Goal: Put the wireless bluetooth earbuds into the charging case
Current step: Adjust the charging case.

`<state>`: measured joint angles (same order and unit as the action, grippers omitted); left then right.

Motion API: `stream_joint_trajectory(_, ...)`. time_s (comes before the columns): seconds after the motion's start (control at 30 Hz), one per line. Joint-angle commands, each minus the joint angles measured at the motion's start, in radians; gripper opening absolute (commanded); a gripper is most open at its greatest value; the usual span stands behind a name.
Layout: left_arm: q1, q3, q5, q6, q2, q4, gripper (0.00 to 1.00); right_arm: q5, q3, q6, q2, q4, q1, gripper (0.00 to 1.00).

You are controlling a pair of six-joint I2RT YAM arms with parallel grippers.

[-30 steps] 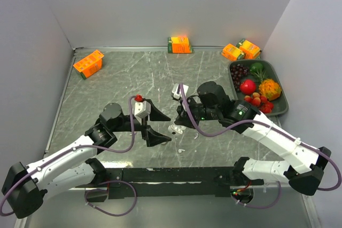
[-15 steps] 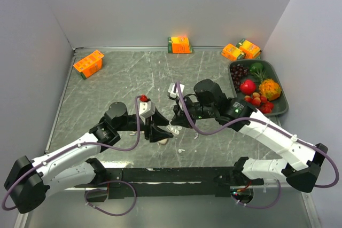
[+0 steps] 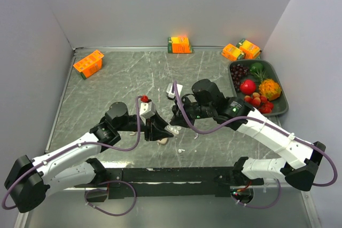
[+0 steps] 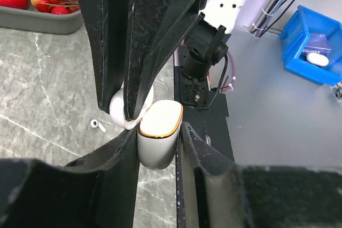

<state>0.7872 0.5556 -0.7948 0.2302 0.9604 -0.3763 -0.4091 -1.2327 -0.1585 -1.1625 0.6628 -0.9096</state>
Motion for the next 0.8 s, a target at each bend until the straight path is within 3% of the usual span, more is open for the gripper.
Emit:
stream_joint_trajectory(0.0,0.004,0.032,-0.006,-0.015,0.004,-0.044,0.09,-0.028,-0.050,0.010,0.012,-0.040,-0.008,0.00)
stream_joint_trajectory(0.03,0.004,0.032,-0.001,-0.015,0.005,-0.039,0.01,-0.031,-0.051,0.013,0.014,-0.038,-0.008,0.00)
stream_joint_trajectory(0.17,0.004,0.017,0.006,-0.012,-0.003,-0.050,0.01,-0.034,-0.059,0.022,0.012,-0.037,-0.008,0.01)
stream_joint_trajectory(0.23,0.004,0.006,0.015,-0.009,-0.009,-0.056,0.01,-0.039,-0.062,0.036,0.012,-0.038,-0.008,0.14)
stream_joint_trajectory(0.27,0.004,0.003,0.026,-0.012,-0.018,-0.062,0.01,-0.043,-0.060,0.040,0.015,-0.046,-0.008,0.30)
stream_joint_trajectory(0.4,0.004,-0.013,0.061,-0.015,-0.040,-0.072,0.01,-0.036,-0.068,0.077,0.030,-0.063,-0.008,0.51)
stream_joint_trajectory(0.6,0.004,-0.026,0.112,0.006,-0.071,-0.078,0.01,-0.004,-0.087,0.117,0.046,-0.075,0.001,0.59)
stream_joint_trajectory(0.77,0.004,-0.039,0.160,0.037,-0.101,-0.079,0.01,0.049,-0.030,0.184,0.096,-0.126,0.051,0.61)
